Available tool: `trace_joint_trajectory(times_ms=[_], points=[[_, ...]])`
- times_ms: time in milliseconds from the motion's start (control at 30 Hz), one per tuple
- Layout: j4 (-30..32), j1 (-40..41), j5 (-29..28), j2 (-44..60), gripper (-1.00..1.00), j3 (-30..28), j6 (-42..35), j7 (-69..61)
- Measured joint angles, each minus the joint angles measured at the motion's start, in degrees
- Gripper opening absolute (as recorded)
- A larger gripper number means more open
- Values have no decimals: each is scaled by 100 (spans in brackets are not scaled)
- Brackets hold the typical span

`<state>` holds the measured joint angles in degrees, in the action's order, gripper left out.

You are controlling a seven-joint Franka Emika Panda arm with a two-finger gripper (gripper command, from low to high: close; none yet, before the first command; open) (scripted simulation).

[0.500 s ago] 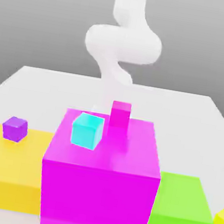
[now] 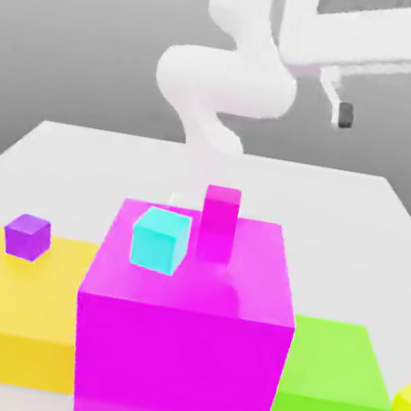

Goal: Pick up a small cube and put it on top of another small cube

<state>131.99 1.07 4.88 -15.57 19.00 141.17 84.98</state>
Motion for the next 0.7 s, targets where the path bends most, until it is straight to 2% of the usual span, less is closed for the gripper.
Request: trace_joint_trajectory(times_ms=[167,300,600,700], points=[[11,-19,-373,906,0,569,281,1469],[14,-377,-891,1679,0,744,488,2799],[-4,-1548,-1937,3389,0,360,891,5702],[-90,-1890,-2284,3979,0,96,1194,6275]])
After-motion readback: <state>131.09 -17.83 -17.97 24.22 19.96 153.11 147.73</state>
